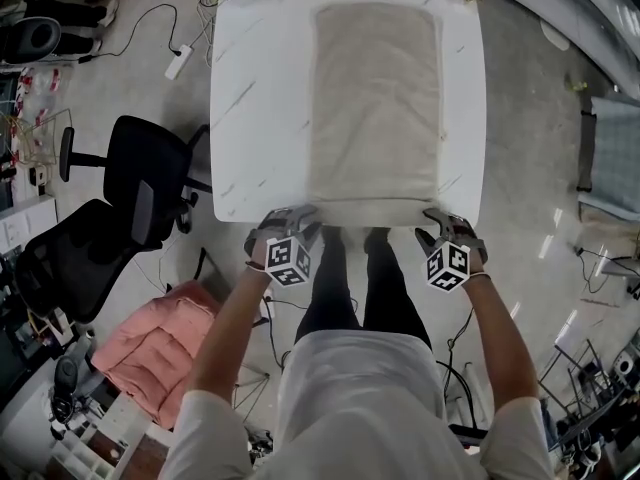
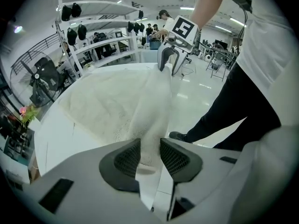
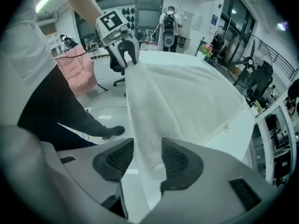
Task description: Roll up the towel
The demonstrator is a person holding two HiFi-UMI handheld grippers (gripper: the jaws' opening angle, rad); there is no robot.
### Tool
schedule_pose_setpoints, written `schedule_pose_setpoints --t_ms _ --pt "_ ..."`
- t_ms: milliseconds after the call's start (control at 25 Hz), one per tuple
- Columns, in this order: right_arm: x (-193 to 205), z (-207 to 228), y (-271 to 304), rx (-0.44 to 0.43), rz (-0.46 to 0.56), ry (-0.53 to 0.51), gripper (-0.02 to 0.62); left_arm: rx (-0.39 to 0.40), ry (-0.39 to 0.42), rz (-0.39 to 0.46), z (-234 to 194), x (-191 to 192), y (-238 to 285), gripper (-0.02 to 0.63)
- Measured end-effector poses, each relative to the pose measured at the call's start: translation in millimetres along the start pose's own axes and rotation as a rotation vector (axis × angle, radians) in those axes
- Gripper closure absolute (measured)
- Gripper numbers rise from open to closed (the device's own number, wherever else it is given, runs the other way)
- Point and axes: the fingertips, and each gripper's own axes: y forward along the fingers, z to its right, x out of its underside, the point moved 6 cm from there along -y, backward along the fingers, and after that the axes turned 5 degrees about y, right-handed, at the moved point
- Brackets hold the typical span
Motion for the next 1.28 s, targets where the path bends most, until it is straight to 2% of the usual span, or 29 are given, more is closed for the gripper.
schedule_pose_setpoints --t_ms 120,240,280,440,640,800,1160,1280 --pt "1.4 -0.6 2.3 -0.020 0.010 0.010 0.400 0.012 -0.016 0.017 0.4 1.8 1.8 0.483" --pt "3.8 -3.7 1.1 -0.021 0.022 0.029 0.491 0.016 -0.045 0.023 2.1 3.5 0.5 0.540" --pt "5.1 -4.6 0.4 -0.007 0.021 0.028 0.549 0.022 -0.050 0.022 3.9 3.2 0.0 0.545" --pt "7.4 -11.2 -2.7 -0.013 0.005 0.048 0.560 0.073 -0.050 0.010 18.2 3.0 -4.3 0.549" --pt "9.9 -35.4 -12.7 -0.117 -0.022 0.062 0.560 0.161 -0.053 -0.009 43.1 5.9 -15.2 0.549" --pt "8.8 -48.4 -24.3 -0.219 -0.031 0.135 0.560 0.250 -0.075 -0.020 53.2 6.0 -23.6 0.548" --pt "-6.7 -10.2 -32.1 -0.306 -0.019 0.236 0.558 0.397 -0.130 -0.043 14.4 -6.6 -29.6 0.534" --pt "-11.9 7.3 -30.4 -0.323 -0.016 0.266 0.558 0.399 -0.171 -0.031 -7.2 -7.6 -28.9 0.535"
